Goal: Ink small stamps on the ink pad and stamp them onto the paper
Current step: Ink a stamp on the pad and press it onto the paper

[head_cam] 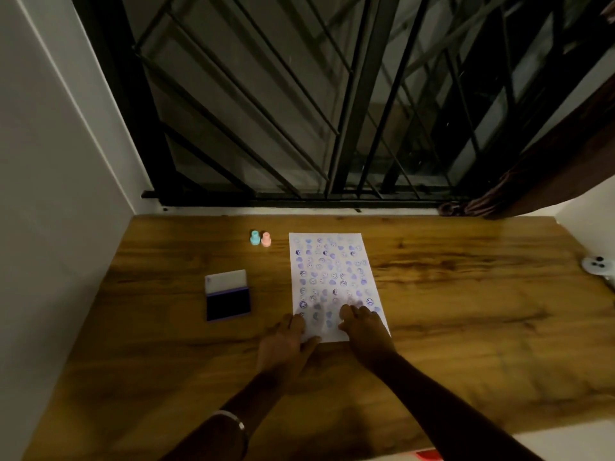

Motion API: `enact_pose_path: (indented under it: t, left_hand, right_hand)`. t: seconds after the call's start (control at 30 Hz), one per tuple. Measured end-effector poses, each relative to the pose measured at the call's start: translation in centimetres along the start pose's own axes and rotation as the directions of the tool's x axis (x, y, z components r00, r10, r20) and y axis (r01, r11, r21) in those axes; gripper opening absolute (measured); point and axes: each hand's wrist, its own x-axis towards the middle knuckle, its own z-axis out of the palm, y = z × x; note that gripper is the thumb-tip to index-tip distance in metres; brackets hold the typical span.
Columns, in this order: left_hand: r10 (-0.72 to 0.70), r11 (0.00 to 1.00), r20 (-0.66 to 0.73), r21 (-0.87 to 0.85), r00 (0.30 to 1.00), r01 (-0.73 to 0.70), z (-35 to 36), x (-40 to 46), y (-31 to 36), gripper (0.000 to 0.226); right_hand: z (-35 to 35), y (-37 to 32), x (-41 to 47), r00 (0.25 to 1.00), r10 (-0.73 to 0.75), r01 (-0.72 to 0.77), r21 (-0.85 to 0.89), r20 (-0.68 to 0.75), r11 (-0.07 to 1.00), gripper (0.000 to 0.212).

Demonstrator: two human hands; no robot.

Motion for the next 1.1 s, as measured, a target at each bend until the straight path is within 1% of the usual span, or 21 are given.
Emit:
enact_pose_path:
  t: [0.13,0.4,0.6,0.77,0.93,1.03,1.1]
  left_hand:
    - [-0.002,1.000,-0.007,-0.006,1.000,0.002,0.2,0.0,0.0,0.042]
    - [0.000,0.999,-0.034,0.032,0.999,0.001,0.8,-0.1,-0.1,0.040]
    - [0.012,0.998,-0.035,0.069,0.999,-0.010,0.7,0.0,0.0,0.038]
    - [0.012,0.999,-0.008,0.045,1.000,-0.012,0.5,-0.1,0.1,0.041]
    - [0.013,0.999,0.025,0.051,1.000,-0.014,0.2,-0.1,0.4,0.047]
    - [-0.004,0.999,0.036,0.049,0.999,0.002,-0.2,-0.1,0.4,0.047]
    - [-0.029,0.999,0.049,0.035,0.998,0.027,-0.3,-0.1,0.4,0.049]
  right_hand:
    - [0.4,0.0,0.3,0.999,-0.043,0.043,-0.006,0.002,0.999,0.024]
    - [0.7,0.5,1.2,0.990,-0.124,0.130,-0.090,0.072,0.987,0.039]
    - [1.1,0.9,1.4,0.988,-0.155,0.156,-0.082,0.020,0.984,0.036]
    - [1.0,0.8,1.4,0.983,-0.185,0.185,-0.053,-0.005,0.981,0.034]
    - [0.2,0.9,1.1,0.978,-0.208,0.208,-0.083,0.003,0.975,0.032]
    - [-0.2,0.9,1.4,0.975,-0.213,0.218,-0.111,0.060,0.970,0.032]
    - [-0.5,0.9,1.5,0.975,-0.212,0.219,-0.143,0.061,0.965,0.032]
